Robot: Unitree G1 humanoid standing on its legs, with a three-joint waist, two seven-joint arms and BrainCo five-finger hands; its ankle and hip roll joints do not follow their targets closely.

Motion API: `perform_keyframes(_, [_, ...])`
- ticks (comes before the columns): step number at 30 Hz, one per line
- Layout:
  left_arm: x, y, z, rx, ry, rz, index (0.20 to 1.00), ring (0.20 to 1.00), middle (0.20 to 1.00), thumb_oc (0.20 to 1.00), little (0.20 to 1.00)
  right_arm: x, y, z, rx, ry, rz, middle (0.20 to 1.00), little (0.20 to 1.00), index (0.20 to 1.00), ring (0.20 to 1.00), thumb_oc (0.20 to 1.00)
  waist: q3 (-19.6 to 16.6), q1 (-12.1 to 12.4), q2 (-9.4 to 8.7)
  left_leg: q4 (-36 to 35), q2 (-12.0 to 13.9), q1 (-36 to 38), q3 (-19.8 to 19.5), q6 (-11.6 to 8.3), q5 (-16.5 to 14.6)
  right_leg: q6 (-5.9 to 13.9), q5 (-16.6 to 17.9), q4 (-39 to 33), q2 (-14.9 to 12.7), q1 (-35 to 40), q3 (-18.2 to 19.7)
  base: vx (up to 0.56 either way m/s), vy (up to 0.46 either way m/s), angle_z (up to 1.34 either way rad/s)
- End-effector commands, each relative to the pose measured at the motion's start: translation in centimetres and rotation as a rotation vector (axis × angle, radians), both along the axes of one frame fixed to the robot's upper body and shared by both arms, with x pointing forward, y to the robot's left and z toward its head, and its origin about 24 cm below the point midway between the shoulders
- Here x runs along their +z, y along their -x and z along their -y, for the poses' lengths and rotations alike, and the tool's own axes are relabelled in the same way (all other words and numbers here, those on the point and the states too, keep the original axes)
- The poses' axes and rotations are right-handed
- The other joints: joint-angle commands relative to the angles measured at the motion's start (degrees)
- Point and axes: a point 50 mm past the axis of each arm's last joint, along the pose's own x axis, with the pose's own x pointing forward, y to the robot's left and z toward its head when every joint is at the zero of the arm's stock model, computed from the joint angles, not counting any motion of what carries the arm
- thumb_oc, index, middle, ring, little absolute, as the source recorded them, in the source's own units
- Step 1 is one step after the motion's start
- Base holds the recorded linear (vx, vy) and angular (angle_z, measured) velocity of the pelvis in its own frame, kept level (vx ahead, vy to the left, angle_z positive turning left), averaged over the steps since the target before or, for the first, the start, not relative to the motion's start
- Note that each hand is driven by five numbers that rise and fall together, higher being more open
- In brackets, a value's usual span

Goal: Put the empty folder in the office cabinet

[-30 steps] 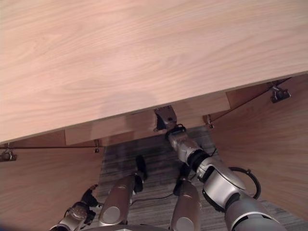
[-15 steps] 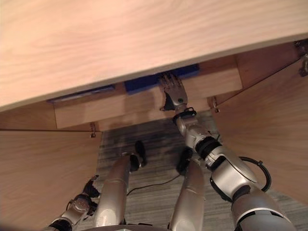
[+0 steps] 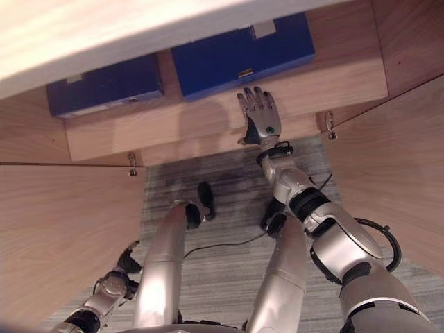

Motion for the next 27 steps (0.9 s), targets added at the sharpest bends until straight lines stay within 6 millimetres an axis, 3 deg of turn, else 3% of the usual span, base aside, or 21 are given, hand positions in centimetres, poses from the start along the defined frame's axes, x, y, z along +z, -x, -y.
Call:
perform_keyframes(1, [-0.4, 0.9, -0.1, 0.030, -0.024, -0.008, 1.000, 1.000, 1.000, 1.000, 1.000, 2.5, -0.4, -1.7, 0.052, 0.104, 0.077, 1.000, 1.000, 1.000, 1.000, 1.000, -0.8, 0.8, 0.59, 2.0, -1.7, -3.8, -4.4, 1.69, -2.5, -1.66, -1.7, -2.0, 0.7, 0.1, 0.8, -0.02, -0.038, 0.04])
perform_keyframes(13, [0.3, -1.0, -0.6, 0.013, -0.051, 0.013, 1.000, 1.000, 1.000, 1.000, 1.000, 4.2, -3.1, -5.5, 0.010, 0.166, -0.036, 1.000, 1.000, 1.000, 1.000, 1.000, -1.5, 3.3, 0.21, 0.9, -2.3, -5.4, -5.3, 1.23, -1.2, -1.23, -0.7, -2.6, 0.4, -1.2, -0.4, 0.00, -0.005, 0.00])
perform_keyframes(18, [0.7, -1.8, -1.0, -0.021, -0.078, 0.016, 1.000, 1.000, 1.000, 1.000, 1.000, 7.3, -4.2, -4.0, -0.100, 0.125, -0.036, 1.000, 1.000, 1.000, 1.000, 1.000, -2.0, 5.7, 0.45, -1.3, -3.1, -5.1, -5.4, 0.62, 0.4, -0.64, 0.1, -4.3, 0.2, -0.6, -1.4, 0.00, -0.006, 0.08])
perform_keyframes(27, [1.0, -2.6, -1.0, -0.037, -0.084, 0.016, 1.000, 1.000, 1.000, 1.000, 1.000, 11.4, -4.4, -1.2, -0.186, -0.035, 0.031, 1.000, 1.000, 1.000, 1.000, 1.000, -1.8, 7.2, 1.00, -3.9, -3.8, -3.9, -5.0, 0.24, 1.9, -0.30, 1.1, -6.0, 0.3, 0.4, -2.1, -0.01, 0.009, 0.08])
